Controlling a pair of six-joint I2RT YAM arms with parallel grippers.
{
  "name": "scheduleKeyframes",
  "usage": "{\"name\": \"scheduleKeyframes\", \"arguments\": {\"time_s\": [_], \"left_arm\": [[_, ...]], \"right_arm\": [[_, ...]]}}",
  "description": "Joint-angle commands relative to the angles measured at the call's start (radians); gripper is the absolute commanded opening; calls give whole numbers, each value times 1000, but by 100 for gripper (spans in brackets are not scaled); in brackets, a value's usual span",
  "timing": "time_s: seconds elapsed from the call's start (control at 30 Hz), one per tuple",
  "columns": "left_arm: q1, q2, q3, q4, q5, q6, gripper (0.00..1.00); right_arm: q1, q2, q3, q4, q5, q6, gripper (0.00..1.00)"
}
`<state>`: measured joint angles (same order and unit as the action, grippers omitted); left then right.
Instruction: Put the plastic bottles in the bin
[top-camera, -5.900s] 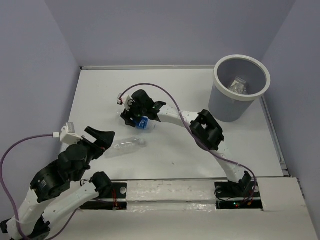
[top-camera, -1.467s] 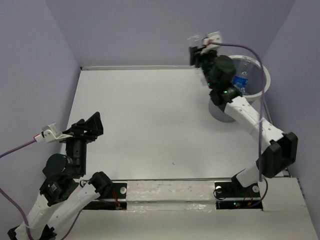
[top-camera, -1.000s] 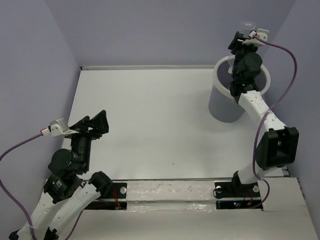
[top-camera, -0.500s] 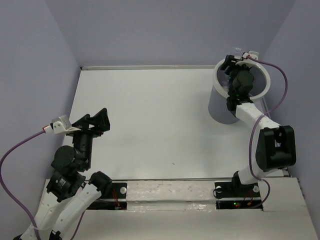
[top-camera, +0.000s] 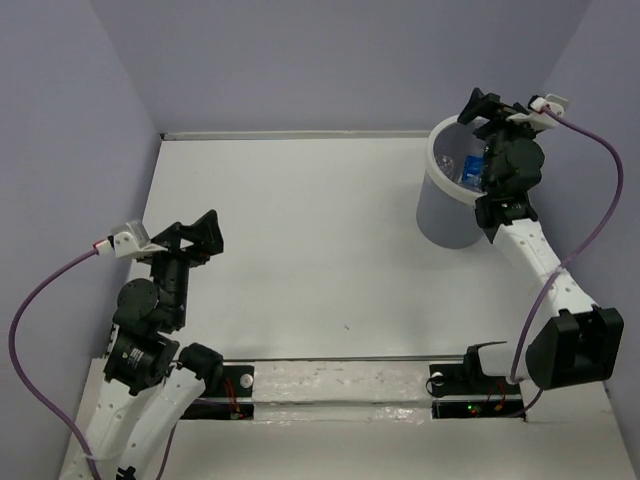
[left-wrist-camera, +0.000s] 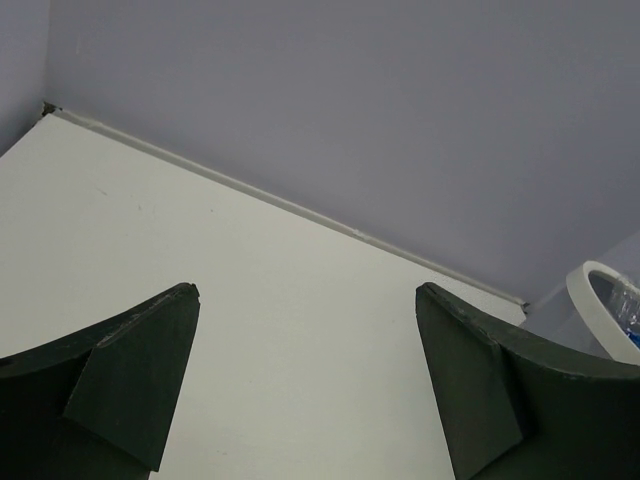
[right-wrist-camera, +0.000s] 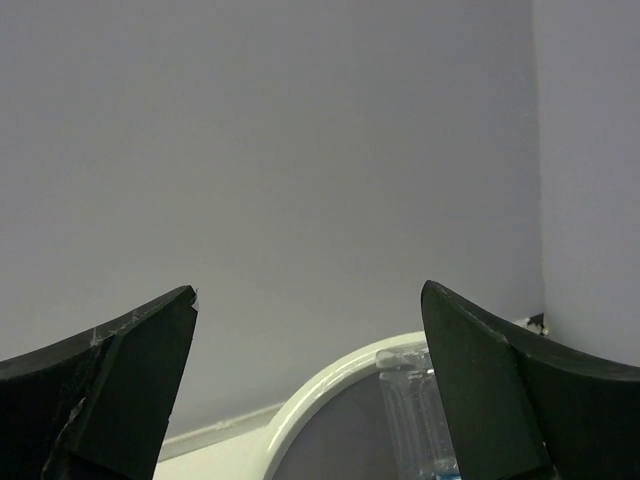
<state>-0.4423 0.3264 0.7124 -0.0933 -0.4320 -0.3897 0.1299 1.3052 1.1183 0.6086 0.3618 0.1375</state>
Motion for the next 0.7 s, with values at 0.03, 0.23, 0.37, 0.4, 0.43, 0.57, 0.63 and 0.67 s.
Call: {"name": "scheduleKeyframes", "arguments": {"time_s": [0.03, 0.23, 0.37, 0.4, 0.43, 0.57, 0.63, 0.67], "left_arm": [[27, 54, -1, 63, 91, 17, 99], [28, 59, -1, 84, 179, 20, 99], [28, 57, 2, 113, 304, -29, 99], [28, 57, -1, 116, 362, -50, 99], [28, 59, -5, 119, 389, -60, 99], [28, 36, -37, 107, 487, -106, 99], [28, 2, -70, 101, 506, -124, 99], [28, -10, -80, 98, 509, -130, 99]], "right_arm": [[-9, -192, 61, -334, -118, 186, 100], [-9, -441, -136, -377, -639, 486, 100], [-9, -561, -334, -193, -1114, 686, 100], [-9, -610, -368, -166, -1167, 707, 100], [-9, -638, -394, -168, -1202, 717, 100], [-9, -805, -501, -358, -1224, 642, 100], [-9, -906, -555, -408, -1172, 633, 100], [-9, -932, -604, -414, -1163, 634, 100]]}}
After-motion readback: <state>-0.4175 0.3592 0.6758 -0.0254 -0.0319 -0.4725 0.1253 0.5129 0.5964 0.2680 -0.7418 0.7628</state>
